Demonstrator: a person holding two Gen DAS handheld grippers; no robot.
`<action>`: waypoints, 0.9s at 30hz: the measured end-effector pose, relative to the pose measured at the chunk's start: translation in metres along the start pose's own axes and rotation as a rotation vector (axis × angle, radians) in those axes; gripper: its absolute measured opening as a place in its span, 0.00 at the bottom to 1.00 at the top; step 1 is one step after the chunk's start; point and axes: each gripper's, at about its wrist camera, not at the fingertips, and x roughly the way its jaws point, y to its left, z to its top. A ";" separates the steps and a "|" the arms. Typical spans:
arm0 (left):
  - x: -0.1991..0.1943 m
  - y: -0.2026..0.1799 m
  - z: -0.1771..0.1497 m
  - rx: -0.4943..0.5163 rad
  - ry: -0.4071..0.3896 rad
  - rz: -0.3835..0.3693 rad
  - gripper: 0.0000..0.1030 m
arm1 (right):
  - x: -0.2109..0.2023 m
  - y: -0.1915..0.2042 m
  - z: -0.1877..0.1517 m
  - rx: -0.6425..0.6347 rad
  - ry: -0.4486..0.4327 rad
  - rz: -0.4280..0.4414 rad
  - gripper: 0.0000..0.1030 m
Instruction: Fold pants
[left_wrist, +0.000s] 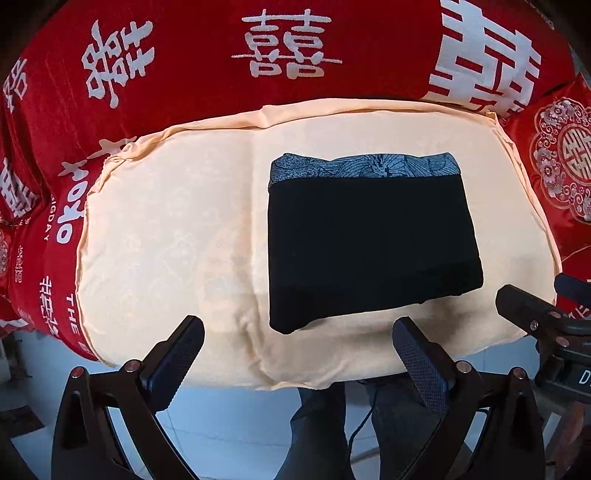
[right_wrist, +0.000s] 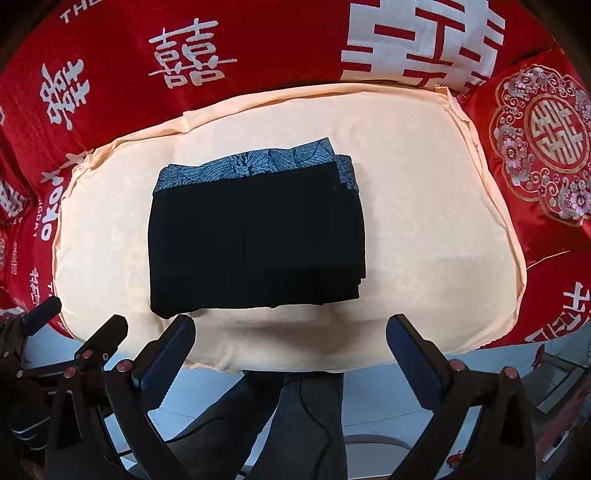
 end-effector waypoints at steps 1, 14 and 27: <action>0.000 -0.001 -0.001 0.001 0.001 0.002 0.99 | 0.000 0.000 0.000 -0.001 -0.001 -0.002 1.00; -0.004 -0.006 0.000 0.014 0.000 0.003 0.99 | -0.003 0.002 -0.001 -0.015 -0.008 -0.015 1.00; -0.003 -0.010 -0.001 0.031 0.007 0.006 0.99 | -0.002 0.003 0.001 -0.021 -0.003 -0.023 1.00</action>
